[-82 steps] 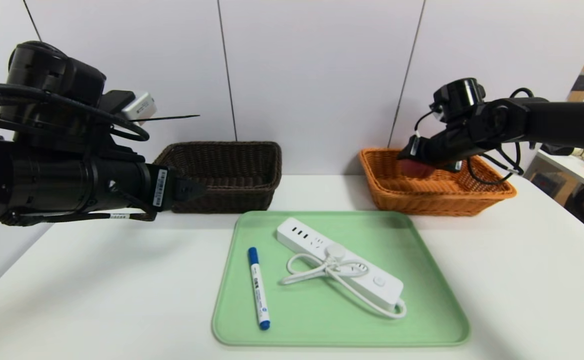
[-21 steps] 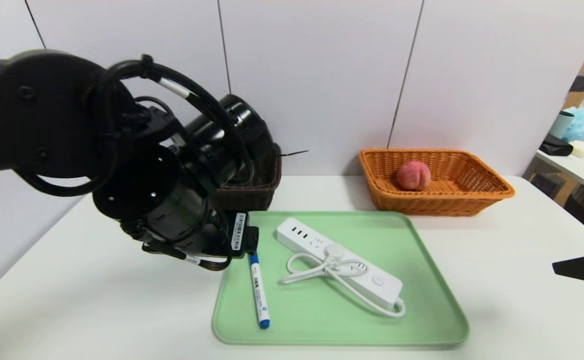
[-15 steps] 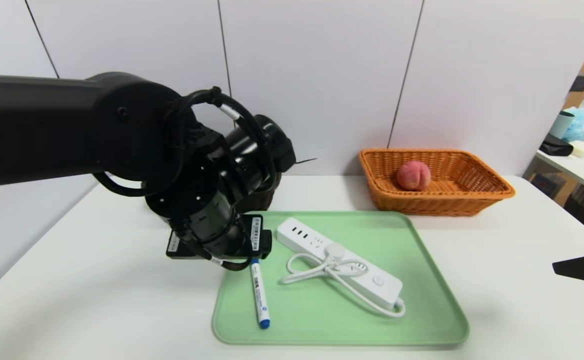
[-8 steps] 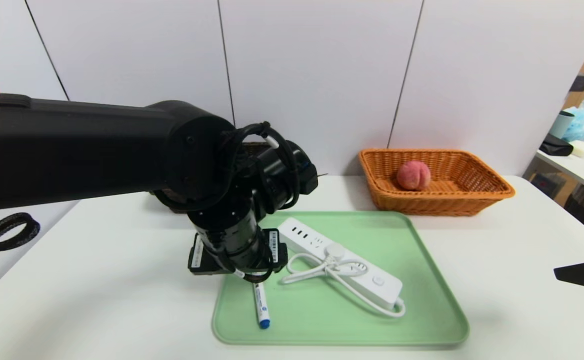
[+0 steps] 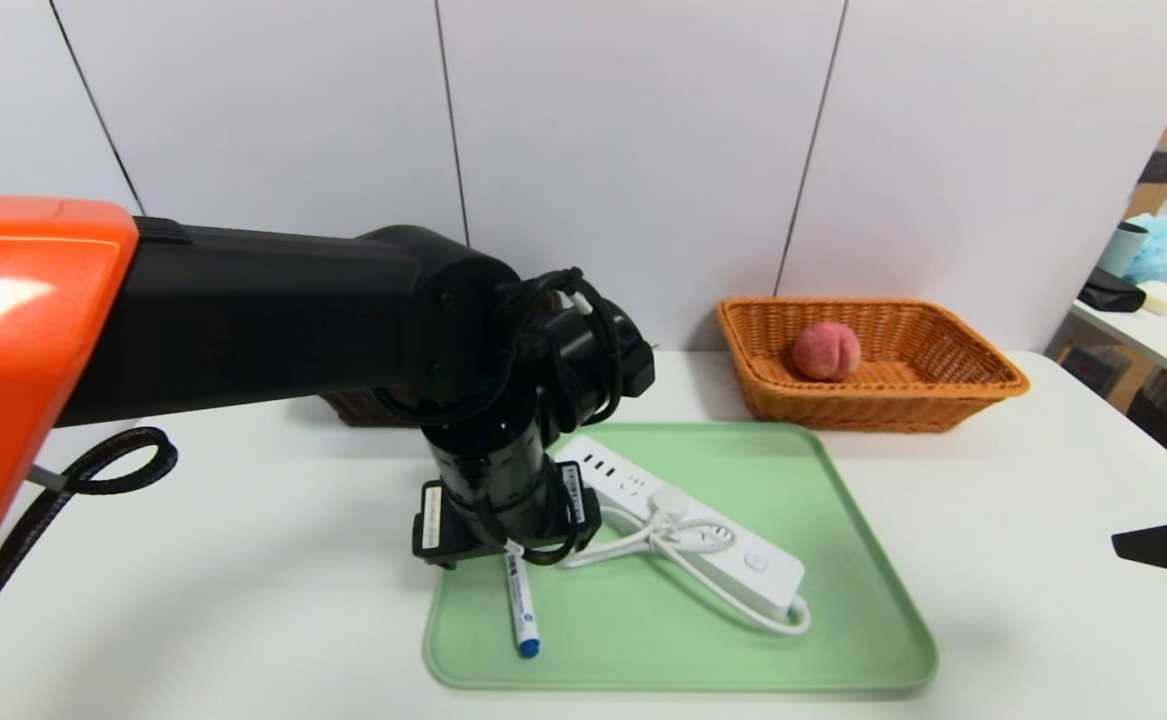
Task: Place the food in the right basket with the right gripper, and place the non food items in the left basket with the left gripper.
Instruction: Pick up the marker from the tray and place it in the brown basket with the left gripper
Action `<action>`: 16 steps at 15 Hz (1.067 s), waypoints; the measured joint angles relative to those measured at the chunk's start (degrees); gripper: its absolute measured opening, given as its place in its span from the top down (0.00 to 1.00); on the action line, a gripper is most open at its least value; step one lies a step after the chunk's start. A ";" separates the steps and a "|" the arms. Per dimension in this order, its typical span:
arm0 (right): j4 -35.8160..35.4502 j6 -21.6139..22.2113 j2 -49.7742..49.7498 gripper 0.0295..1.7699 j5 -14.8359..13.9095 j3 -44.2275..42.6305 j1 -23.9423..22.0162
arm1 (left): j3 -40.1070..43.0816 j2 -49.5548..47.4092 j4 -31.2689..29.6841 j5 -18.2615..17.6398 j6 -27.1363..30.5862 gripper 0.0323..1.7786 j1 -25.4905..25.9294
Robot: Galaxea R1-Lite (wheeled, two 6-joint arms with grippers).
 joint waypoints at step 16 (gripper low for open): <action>-0.06 0.02 -0.49 0.04 0.49 0.87 -0.91 | -2.56 4.46 1.23 -5.33 -6.01 0.05 5.68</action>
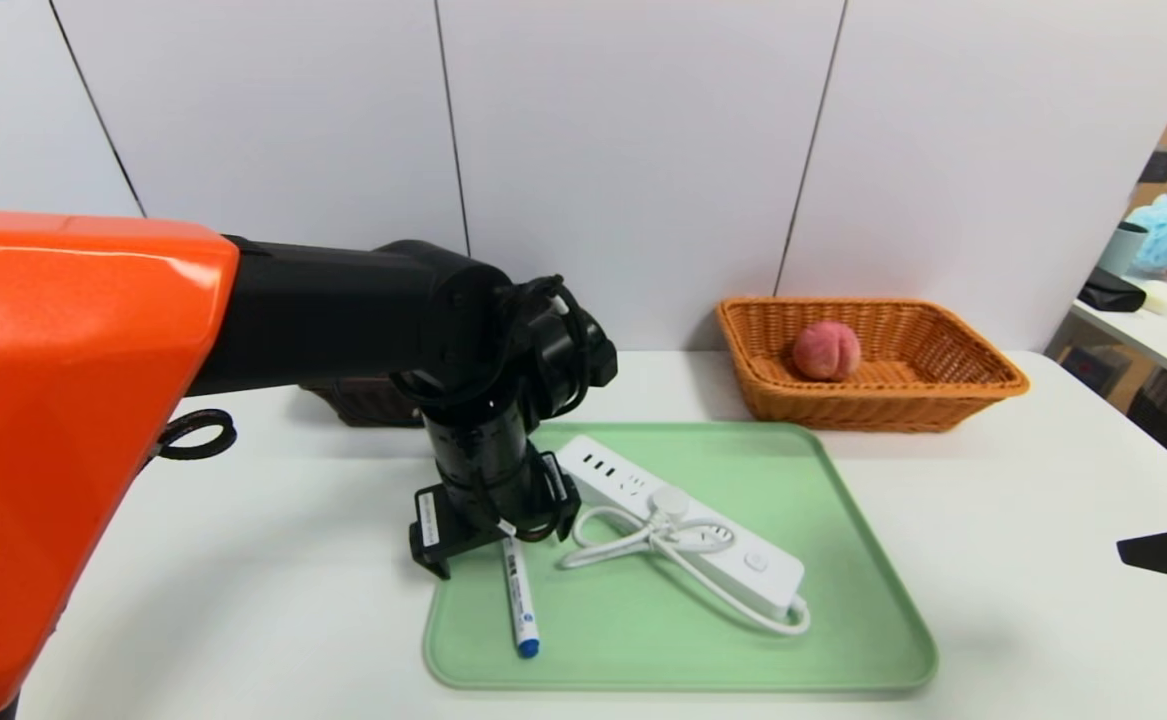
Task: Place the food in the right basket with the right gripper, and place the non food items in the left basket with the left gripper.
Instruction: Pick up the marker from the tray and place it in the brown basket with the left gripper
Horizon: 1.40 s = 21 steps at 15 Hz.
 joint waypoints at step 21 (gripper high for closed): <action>-0.37 -0.35 1.27 0.04 0.23 0.00 -1.13 | -3.25 3.63 1.68 -1.40 -0.33 0.05 -0.09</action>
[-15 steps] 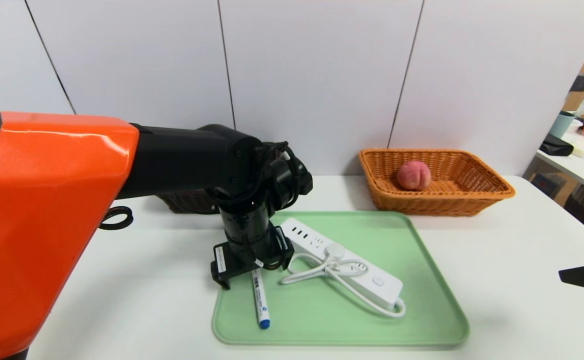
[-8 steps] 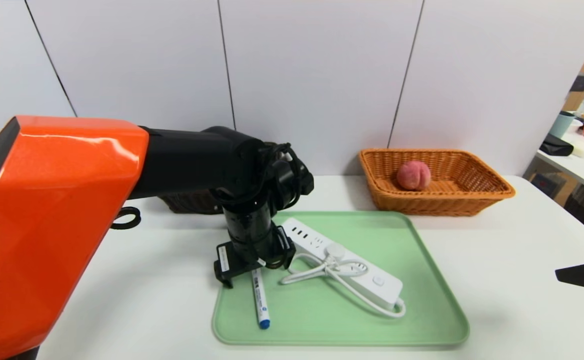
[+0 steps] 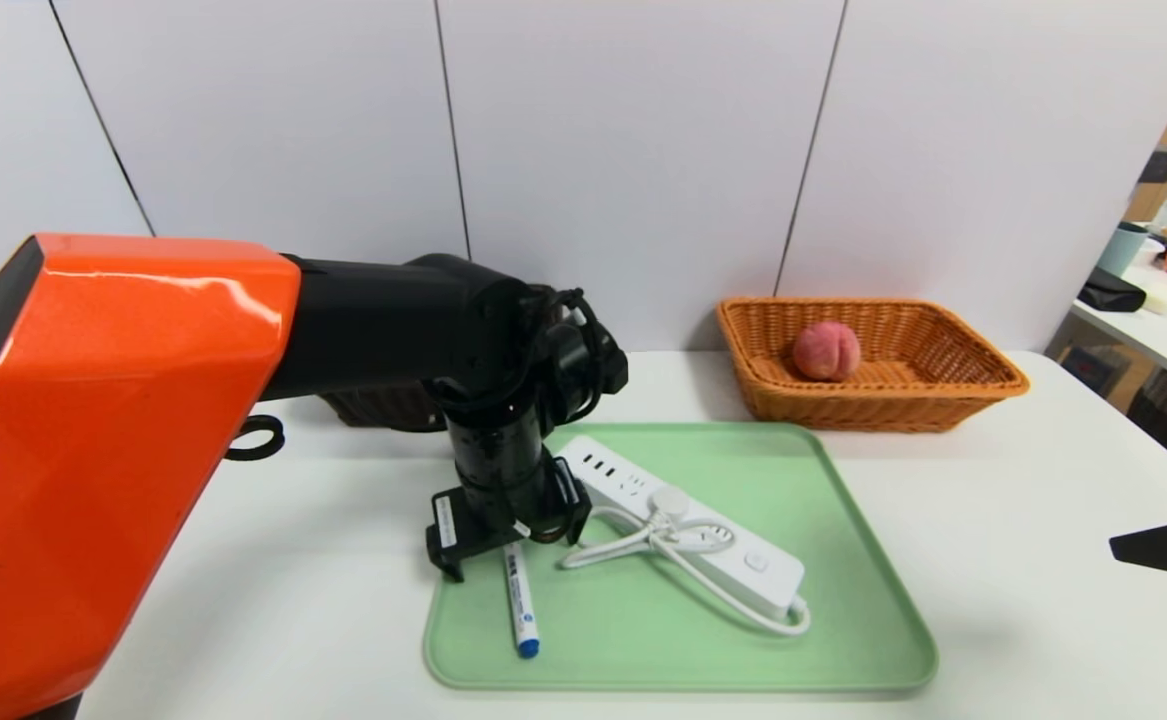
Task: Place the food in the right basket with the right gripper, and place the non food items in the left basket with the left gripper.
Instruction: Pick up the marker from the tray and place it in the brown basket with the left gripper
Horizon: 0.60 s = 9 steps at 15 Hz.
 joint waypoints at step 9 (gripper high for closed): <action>0.00 -0.02 0.02 0.04 0.00 0.00 -0.05 | -0.16 0.00 1.24 0.35 0.33 0.47 -0.66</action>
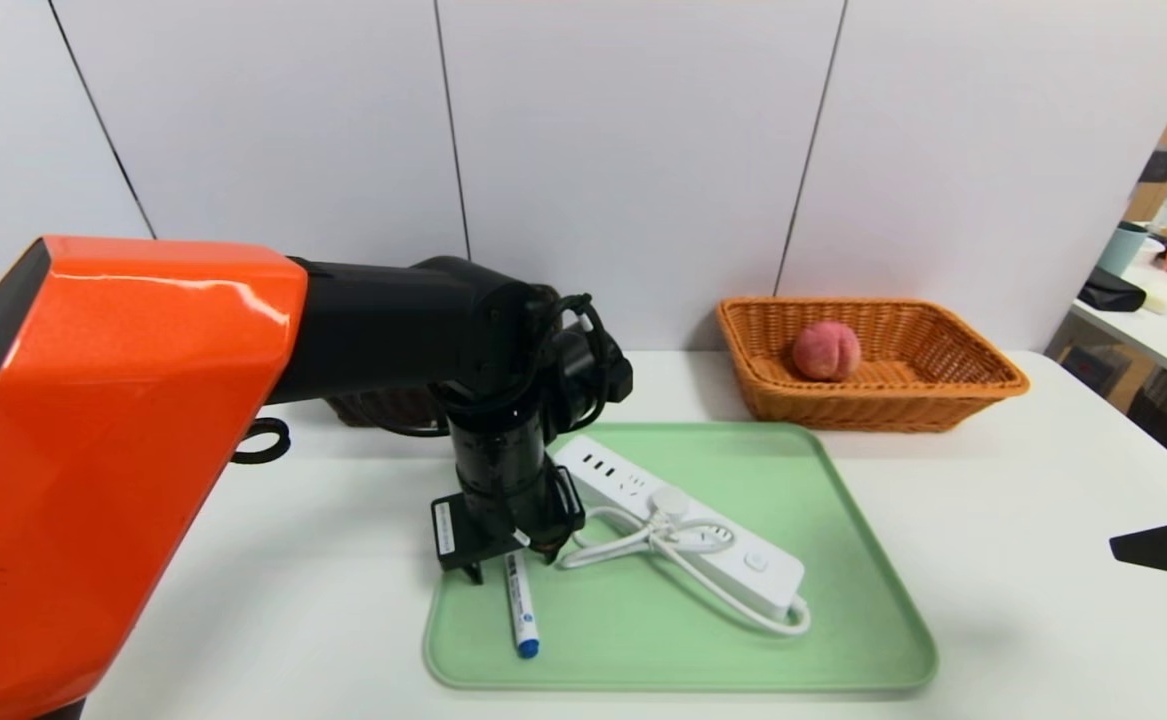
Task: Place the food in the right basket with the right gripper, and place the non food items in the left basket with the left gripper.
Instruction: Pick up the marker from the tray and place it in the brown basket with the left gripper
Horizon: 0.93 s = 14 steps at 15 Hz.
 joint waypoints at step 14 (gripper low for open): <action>0.09 0.00 -0.41 0.04 0.00 0.00 0.00 | -0.06 -6.30 1.60 4.06 3.71 0.93 -2.95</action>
